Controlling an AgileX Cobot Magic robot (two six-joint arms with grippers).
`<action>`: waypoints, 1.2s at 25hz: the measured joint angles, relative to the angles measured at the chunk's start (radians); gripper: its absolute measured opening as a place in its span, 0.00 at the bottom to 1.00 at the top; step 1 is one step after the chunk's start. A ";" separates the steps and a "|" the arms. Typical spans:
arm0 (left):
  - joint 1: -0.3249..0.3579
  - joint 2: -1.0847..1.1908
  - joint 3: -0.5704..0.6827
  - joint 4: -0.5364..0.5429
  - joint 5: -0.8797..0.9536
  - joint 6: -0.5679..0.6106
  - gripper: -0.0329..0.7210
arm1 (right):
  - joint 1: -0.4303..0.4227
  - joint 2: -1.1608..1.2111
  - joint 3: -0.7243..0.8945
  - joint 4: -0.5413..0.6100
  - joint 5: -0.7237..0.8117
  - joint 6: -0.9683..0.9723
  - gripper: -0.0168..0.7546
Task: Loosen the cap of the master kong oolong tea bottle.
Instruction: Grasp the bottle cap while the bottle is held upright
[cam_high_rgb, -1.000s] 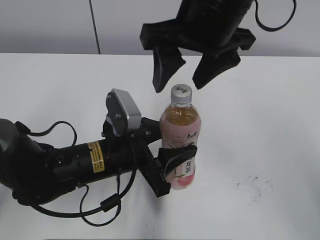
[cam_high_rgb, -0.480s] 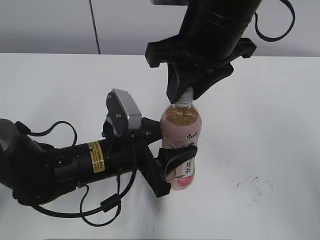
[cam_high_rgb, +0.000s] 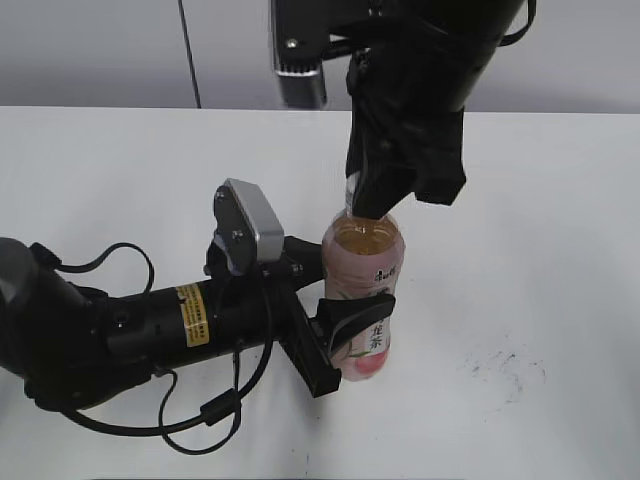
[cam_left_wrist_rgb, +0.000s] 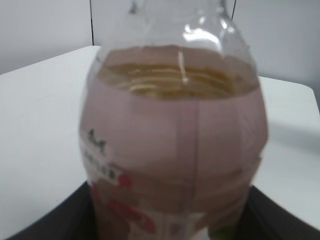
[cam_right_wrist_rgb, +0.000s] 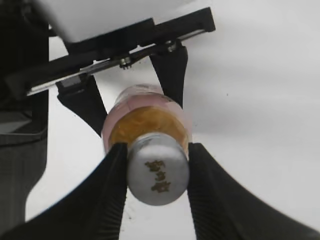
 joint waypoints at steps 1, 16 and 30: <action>0.000 0.000 0.000 0.000 0.000 0.001 0.56 | 0.000 0.000 0.000 0.001 0.001 -0.046 0.38; 0.000 0.000 0.000 0.001 0.000 0.000 0.56 | 0.000 -0.001 -0.086 0.045 0.001 0.608 0.77; 0.000 0.000 0.000 0.000 0.000 0.000 0.56 | 0.000 -0.003 -0.080 -0.037 0.000 1.246 0.74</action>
